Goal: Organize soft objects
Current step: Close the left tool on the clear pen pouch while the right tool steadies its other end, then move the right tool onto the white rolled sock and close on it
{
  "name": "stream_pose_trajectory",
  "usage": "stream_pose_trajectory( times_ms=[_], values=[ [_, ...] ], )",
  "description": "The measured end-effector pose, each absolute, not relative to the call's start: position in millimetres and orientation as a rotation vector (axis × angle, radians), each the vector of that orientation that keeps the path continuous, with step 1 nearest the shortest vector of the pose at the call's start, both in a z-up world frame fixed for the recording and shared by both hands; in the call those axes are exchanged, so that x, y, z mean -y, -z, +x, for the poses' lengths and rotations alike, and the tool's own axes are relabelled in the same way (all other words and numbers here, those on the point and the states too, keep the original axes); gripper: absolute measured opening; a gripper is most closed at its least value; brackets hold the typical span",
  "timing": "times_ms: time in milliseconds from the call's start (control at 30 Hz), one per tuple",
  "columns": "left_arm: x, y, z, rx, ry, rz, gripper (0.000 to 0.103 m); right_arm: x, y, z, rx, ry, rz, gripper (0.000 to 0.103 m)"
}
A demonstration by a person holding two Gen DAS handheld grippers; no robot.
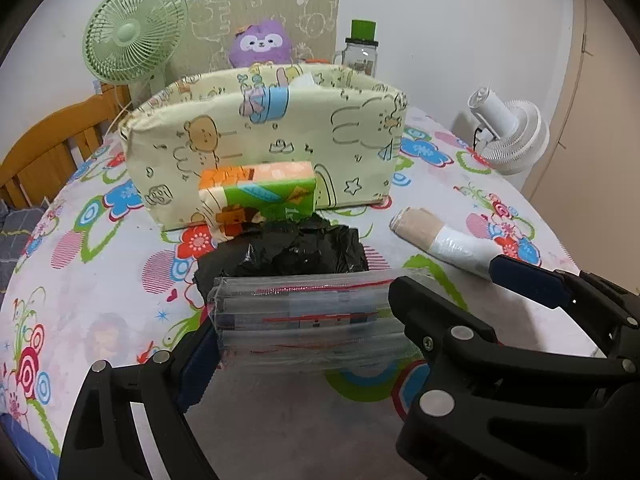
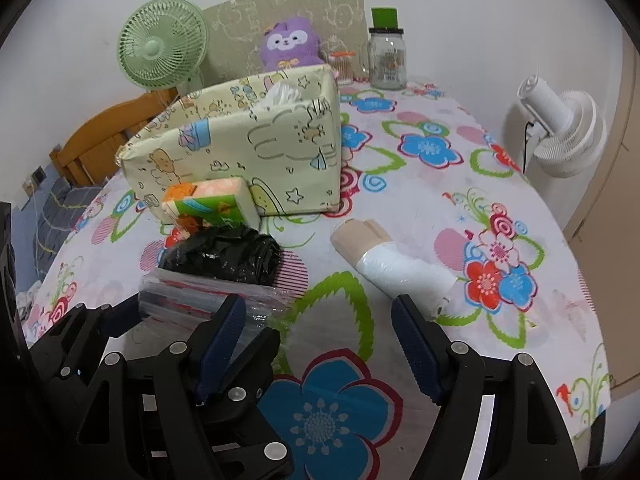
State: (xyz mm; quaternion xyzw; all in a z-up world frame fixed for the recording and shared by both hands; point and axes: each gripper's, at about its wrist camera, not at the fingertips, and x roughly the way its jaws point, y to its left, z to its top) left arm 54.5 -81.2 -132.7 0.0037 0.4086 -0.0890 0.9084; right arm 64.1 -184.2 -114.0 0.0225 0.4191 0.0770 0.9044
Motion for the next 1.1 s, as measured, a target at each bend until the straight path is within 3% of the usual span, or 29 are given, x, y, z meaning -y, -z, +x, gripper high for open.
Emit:
stream_pose_trajectory(
  times_ms=[367, 800, 1000, 1067, 1100],
  values=[
    [100, 120, 65, -0.828, 0.182, 0.03, 0.092, 206, 103, 72, -0.825, -0.126, 0.059, 0.078],
    [117, 133, 85, -0.867, 0.137, 0.108, 0.092, 234, 130, 106, -0.896, -0.076, 0.081, 0.076],
    [121, 143, 86, -0.907, 0.162, 0.113, 0.092, 226, 141, 110, -0.917, -0.077, 0.023, 0.054],
    [120, 143, 85, -0.91, 0.169, 0.11, 0.092, 224, 141, 109, -0.909, -0.074, 0.017, 0.037],
    [120, 143, 84, -0.909, 0.172, 0.111, 0.092, 224, 141, 109, -0.908, -0.077, 0.016, 0.035]
  ],
)
